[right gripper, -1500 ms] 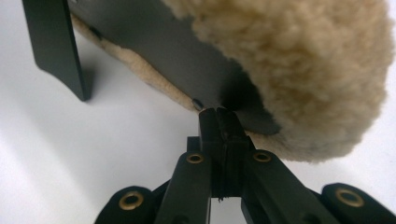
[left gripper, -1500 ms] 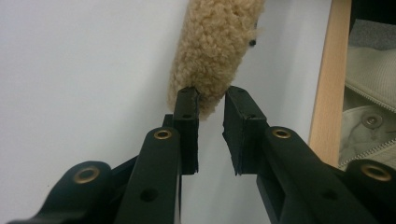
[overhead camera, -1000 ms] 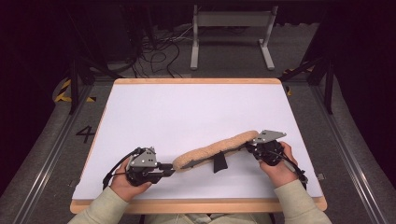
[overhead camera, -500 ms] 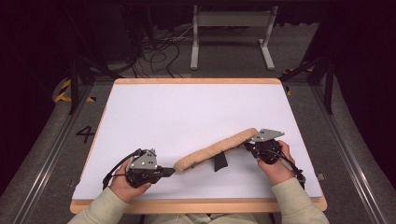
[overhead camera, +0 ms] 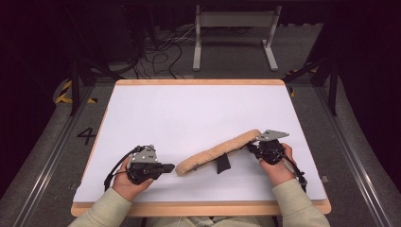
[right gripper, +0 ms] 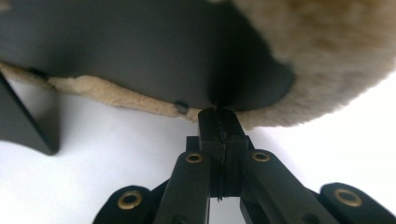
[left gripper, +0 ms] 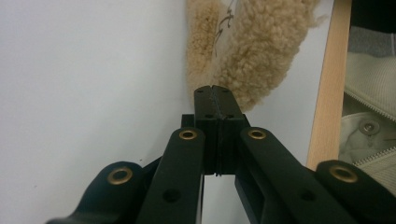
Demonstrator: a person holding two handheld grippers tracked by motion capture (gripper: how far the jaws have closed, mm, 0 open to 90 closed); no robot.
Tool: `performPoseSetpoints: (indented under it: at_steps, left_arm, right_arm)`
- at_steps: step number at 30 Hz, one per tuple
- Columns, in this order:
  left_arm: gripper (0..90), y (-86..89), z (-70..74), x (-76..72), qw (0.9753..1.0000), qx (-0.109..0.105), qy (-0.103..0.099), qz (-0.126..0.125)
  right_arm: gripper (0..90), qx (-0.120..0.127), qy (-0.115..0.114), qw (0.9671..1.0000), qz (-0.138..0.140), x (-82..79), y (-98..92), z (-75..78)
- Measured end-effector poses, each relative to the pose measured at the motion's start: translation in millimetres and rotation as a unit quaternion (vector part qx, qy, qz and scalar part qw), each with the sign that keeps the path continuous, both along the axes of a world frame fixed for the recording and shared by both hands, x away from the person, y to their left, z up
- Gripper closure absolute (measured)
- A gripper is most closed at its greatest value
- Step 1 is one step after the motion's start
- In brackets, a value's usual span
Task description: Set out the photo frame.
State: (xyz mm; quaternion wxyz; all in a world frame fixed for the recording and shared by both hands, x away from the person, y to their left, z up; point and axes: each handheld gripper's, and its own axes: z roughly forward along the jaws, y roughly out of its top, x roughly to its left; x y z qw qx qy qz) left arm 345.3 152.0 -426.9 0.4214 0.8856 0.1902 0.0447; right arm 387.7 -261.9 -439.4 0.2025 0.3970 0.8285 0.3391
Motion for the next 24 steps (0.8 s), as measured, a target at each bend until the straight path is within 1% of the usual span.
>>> performPoseSetpoints:
  at_steps: [3, 8, 11, 13, 16, 19, 20, 24]
  left_arm:
    - [90.0, -2.8, -0.7, 0.1, 1.0000, 0.003, -0.002, -0.004]
    - [90.0, -4.0, -0.9, -1.0, 0.9999, 0.000, 0.000, -0.012]
    - [90.0, -5.5, -0.8, -2.4, 0.9998, 0.001, -0.002, -0.021]
    - [90.0, -6.5, -0.8, -3.3, 0.9996, 0.002, -0.004, -0.026]
    - [90.0, -8.9, -0.7, -4.9, 0.9994, 0.004, -0.004, -0.035]
    - [90.0, -11.4, -0.3, -7.3, 0.9989, 0.009, -0.009, -0.046]
    - [90.0, -11.4, -0.3, -7.3, 0.9989, 0.009, -0.009, -0.046]
    - [90.0, -12.9, -0.2, -9.0, 0.9984, 0.011, -0.009, -0.055]
  right_arm:
    - [90.0, 0.006, 0.001, 1.0000, -0.005, 2.1, 0.0, -0.3]
    - [90.0, 0.010, 0.000, 0.9999, -0.006, 7.8, 2.4, -0.9]
    - [90.0, 0.028, 0.009, 0.9996, -0.004, 16.4, 3.2, -4.4]
    - [90.0, 0.034, 0.015, 0.9993, -0.005, 21.2, 3.8, -6.4]
    - [90.0, 0.032, 0.015, 0.9994, -0.004, 27.5, 7.0, -4.3]
    - [90.0, 0.037, 0.013, 0.9992, -0.001, 33.2, 11.6, -1.6]
    - [90.0, 0.037, 0.013, 0.9992, -0.001, 33.2, 11.6, -1.6]
    - [90.0, 0.043, 0.019, 0.9989, -0.004, 42.7, 19.1, -1.2]
